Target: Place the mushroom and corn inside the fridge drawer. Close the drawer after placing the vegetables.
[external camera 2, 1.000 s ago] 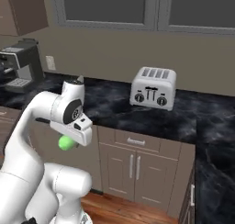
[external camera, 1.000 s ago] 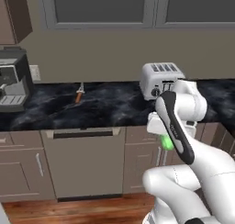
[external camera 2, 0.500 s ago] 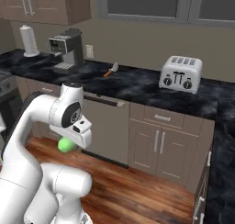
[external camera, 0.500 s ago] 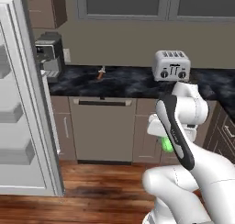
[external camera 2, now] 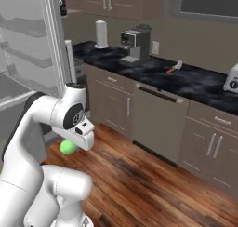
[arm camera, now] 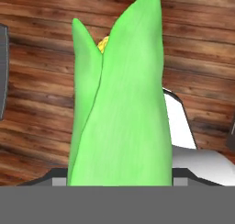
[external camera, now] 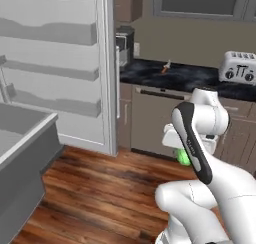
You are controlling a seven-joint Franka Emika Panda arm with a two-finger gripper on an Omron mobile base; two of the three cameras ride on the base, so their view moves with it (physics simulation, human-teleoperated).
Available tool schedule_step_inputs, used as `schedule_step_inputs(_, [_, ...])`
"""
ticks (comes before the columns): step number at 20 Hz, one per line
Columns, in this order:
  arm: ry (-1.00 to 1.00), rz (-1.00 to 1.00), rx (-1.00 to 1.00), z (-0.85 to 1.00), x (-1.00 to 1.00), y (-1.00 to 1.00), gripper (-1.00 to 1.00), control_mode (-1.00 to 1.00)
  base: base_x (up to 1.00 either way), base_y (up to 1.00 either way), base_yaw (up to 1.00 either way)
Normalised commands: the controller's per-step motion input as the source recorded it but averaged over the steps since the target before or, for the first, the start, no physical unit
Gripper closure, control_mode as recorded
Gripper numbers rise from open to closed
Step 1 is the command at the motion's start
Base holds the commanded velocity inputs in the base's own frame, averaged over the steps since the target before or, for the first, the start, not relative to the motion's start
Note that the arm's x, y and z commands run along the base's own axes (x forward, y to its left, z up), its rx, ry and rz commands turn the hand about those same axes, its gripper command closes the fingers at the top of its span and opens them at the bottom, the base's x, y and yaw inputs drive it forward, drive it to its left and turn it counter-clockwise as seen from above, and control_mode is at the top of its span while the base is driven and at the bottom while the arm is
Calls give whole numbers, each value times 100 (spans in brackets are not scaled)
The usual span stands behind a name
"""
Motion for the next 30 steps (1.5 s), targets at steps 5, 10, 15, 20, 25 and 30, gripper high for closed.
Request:
schedule_step_inputs(5, [0, 0, 0, 0, 0, 0, 100, 100, -32, 67, 57])
schedule_step_inputs(10, [0, 0, 0, 0, 0, 0, 100, 100, -2, 67, 41])
schedule_step_inputs(15, [0, 0, 0, 0, 0, 0, 100, 100, 48, 62, 11])
schedule_step_inputs(20, [0, 0, 0, 0, 0, 0, 100, 100, 68, 95, 0])
schedule_step_inputs(25, [0, 0, 0, 0, 0, 0, 100, 100, -6, 71, 0])
schedule_step_inputs(30, [0, 0, 0, 0, 0, 0, 100, 100, 4, 59, 4])
